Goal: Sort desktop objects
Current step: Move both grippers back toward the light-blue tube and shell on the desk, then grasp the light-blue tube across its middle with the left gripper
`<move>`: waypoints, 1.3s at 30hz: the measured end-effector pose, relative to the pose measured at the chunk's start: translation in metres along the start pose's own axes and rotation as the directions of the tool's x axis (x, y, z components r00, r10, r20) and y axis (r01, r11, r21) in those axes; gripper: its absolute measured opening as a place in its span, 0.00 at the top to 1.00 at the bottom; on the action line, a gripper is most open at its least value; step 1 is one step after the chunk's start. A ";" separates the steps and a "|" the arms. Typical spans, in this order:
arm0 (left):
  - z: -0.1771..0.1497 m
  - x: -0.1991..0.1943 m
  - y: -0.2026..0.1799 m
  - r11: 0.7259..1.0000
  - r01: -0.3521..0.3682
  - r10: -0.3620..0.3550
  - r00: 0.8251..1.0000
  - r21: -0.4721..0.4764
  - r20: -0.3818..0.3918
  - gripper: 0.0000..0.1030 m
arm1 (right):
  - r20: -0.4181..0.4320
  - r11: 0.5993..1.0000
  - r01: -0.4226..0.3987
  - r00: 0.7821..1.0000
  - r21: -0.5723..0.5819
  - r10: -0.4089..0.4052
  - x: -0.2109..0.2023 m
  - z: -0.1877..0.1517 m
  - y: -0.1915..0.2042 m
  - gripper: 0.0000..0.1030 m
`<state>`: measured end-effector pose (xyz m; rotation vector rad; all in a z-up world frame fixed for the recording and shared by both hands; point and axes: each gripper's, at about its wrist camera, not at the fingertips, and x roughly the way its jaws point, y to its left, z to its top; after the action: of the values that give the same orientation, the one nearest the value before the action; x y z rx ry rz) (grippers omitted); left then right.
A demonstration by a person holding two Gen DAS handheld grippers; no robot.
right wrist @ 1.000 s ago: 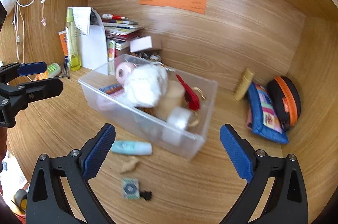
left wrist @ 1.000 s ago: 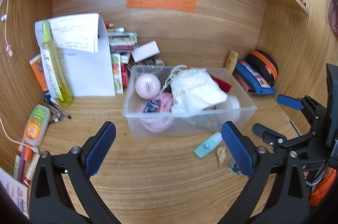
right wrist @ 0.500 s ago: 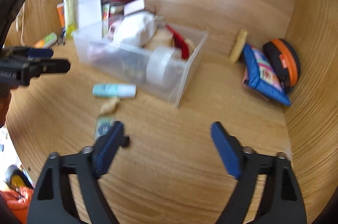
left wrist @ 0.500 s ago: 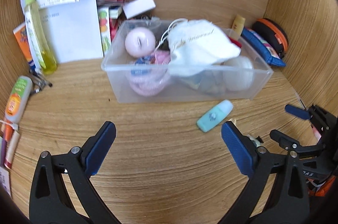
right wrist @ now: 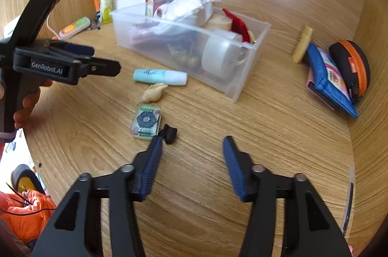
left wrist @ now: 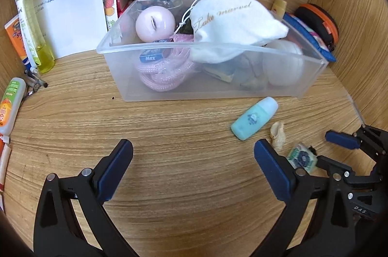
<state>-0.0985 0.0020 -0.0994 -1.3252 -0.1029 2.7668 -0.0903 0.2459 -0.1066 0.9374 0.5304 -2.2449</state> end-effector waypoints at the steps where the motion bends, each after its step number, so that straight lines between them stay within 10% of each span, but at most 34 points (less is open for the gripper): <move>1: 0.001 0.002 -0.001 1.000 -0.011 0.011 1.000 0.010 -0.005 0.02 | -0.013 1.000 -0.008 1.000 -0.003 0.008 0.004 0.000 0.001 0.68; 22: 0.023 0.030 -0.040 0.976 -0.022 0.026 1.000 0.215 -0.014 0.02 | -0.029 0.994 -0.102 0.994 -0.029 0.101 0.020 0.016 0.005 0.83; 27: 0.028 0.036 -0.048 0.973 0.014 -0.008 1.000 0.229 -0.025 0.27 | -0.034 0.993 -0.119 0.992 0.001 0.119 0.022 0.018 0.000 0.84; 39: 0.031 0.043 -0.070 0.965 0.090 -0.078 0.995 0.246 -0.056 0.34 | -0.031 0.988 -0.153 0.988 0.038 0.154 0.020 0.016 -0.004 0.87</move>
<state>-0.1467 0.0745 -0.1068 -1.2854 0.1803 2.5750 -0.1119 0.2318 -0.1099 1.0013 0.4196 -2.1097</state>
